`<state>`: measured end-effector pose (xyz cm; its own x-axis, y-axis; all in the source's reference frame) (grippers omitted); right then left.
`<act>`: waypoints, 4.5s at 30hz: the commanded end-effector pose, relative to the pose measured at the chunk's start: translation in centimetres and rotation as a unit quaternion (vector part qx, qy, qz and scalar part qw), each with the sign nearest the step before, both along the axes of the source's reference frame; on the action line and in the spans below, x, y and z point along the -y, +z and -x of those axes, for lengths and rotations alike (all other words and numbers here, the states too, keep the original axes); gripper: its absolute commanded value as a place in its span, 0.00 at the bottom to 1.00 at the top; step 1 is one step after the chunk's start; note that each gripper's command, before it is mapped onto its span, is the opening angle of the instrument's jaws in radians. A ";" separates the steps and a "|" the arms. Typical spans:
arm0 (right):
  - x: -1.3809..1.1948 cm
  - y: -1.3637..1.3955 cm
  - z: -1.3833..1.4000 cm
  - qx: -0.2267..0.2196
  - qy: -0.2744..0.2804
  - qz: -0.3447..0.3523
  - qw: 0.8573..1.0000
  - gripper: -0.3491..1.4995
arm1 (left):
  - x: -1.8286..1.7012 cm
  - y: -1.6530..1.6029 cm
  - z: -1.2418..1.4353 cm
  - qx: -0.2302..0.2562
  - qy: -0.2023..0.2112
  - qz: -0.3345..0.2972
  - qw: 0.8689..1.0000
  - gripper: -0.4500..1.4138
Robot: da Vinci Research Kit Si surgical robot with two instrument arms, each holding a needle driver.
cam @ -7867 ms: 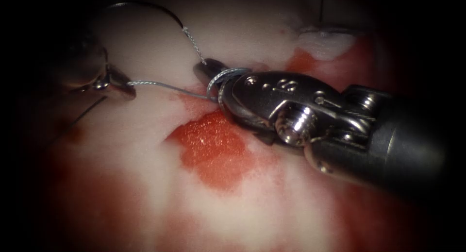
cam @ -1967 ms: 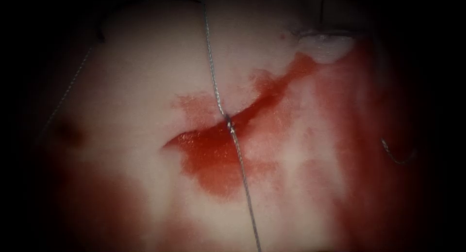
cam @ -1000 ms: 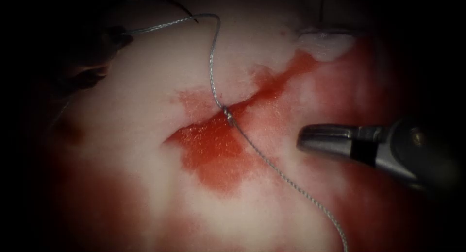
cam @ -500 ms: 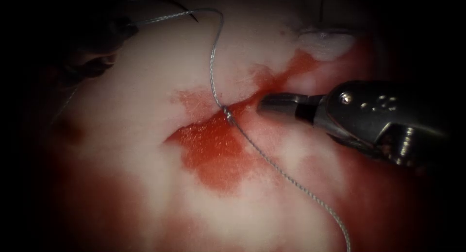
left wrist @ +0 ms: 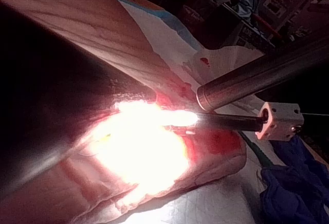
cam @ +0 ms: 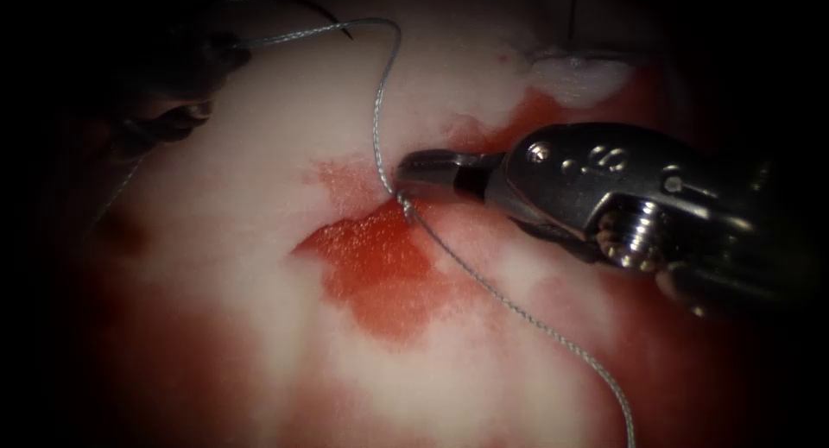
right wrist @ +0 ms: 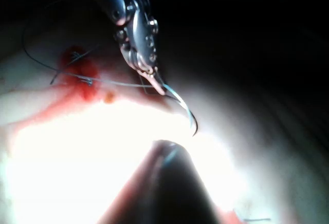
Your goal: Wound Closure
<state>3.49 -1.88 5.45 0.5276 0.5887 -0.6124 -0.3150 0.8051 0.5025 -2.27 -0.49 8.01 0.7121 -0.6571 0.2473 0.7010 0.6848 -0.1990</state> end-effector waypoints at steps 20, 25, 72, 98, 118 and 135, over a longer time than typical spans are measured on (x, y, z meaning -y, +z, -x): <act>0.33 0.16 -0.03 0.017 -0.093 -0.056 0.994 0.00 | -0.10 -0.04 0.04 0.002 0.000 0.003 1.000 0.00; 0.45 0.30 -0.06 -0.005 -0.160 -0.076 0.984 0.00 | -0.10 -0.04 0.03 0.002 0.000 0.003 1.000 0.00; 0.08 0.11 -0.13 0.057 -0.054 0.065 0.995 0.00 | -0.07 -0.05 0.07 0.002 -0.005 0.004 1.000 0.00; -0.16 -0.45 0.20 0.055 -0.049 0.077 0.994 0.35 | -0.10 -0.03 0.01 -0.010 -0.003 0.005 1.000 0.00; 0.27 -0.18 0.05 0.171 0.114 -0.243 0.948 0.67 | -0.31 0.24 -0.01 -0.025 -0.003 0.028 0.999 0.00; 0.20 -0.39 0.02 0.152 0.121 -0.278 0.941 0.67 | -0.24 0.39 -0.05 0.009 -0.023 -0.018 1.000 0.61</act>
